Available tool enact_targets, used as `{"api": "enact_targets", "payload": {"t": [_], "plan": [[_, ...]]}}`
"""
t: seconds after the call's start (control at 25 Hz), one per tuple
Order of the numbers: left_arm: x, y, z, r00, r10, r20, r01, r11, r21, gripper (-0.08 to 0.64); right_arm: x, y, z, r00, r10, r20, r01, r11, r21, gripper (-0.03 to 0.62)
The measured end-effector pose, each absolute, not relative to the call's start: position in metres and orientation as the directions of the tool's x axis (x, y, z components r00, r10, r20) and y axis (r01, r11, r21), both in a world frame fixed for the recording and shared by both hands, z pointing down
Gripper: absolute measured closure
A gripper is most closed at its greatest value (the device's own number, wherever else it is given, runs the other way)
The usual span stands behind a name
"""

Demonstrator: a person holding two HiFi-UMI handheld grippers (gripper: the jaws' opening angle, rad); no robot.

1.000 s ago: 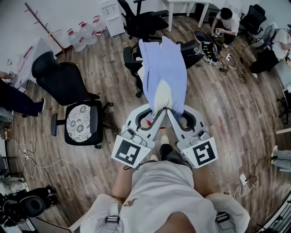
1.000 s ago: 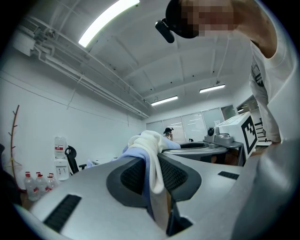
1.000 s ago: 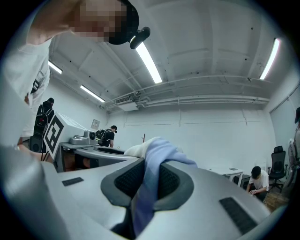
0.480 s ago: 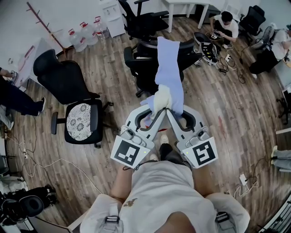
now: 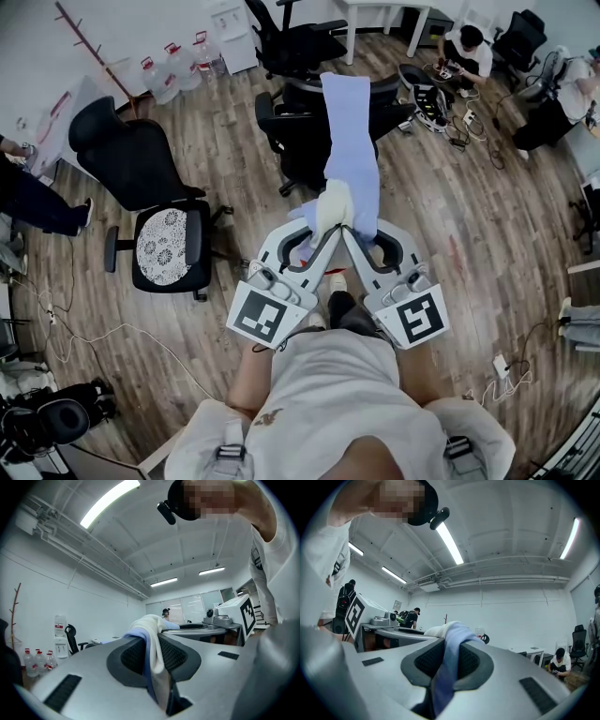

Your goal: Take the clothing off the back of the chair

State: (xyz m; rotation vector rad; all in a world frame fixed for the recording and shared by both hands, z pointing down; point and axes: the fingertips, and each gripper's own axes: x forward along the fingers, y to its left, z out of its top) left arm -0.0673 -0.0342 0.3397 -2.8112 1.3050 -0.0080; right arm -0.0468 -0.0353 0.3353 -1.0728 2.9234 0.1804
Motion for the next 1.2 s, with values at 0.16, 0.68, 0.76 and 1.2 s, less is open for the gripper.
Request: {"api": "enact_targets", "payload": {"t": [0.16, 0.68, 0.76, 1.2], "plan": [[-0.066, -0.025, 0.340, 0.647, -0.762, -0.017, -0.762, -0.646, -0.047, 0.485, -0.046, -0.026, 0.335, -0.762, -0.644, -0.066, -0.647, 0.755, 0.105, 0.531], [-0.063, 0.004, 0.337, 0.652, -0.758, -0.020, -0.758, -0.650, -0.055, 0.485, -0.043, 0.003, 0.333, -0.758, -0.648, -0.072, -0.652, 0.750, 0.115, 0.531], [-0.065, 0.007, 0.337, 0.650, -0.760, -0.017, -0.759, -0.648, -0.056, 0.485, -0.044, 0.006, 0.333, -0.759, -0.647, -0.072, -0.651, 0.751, 0.112, 0.531], [-0.066, 0.017, 0.344, 0.645, -0.764, -0.010, -0.763, -0.644, -0.052, 0.485, -0.046, 0.016, 0.339, -0.767, -0.638, -0.068, -0.642, 0.759, 0.110, 0.531]]}}
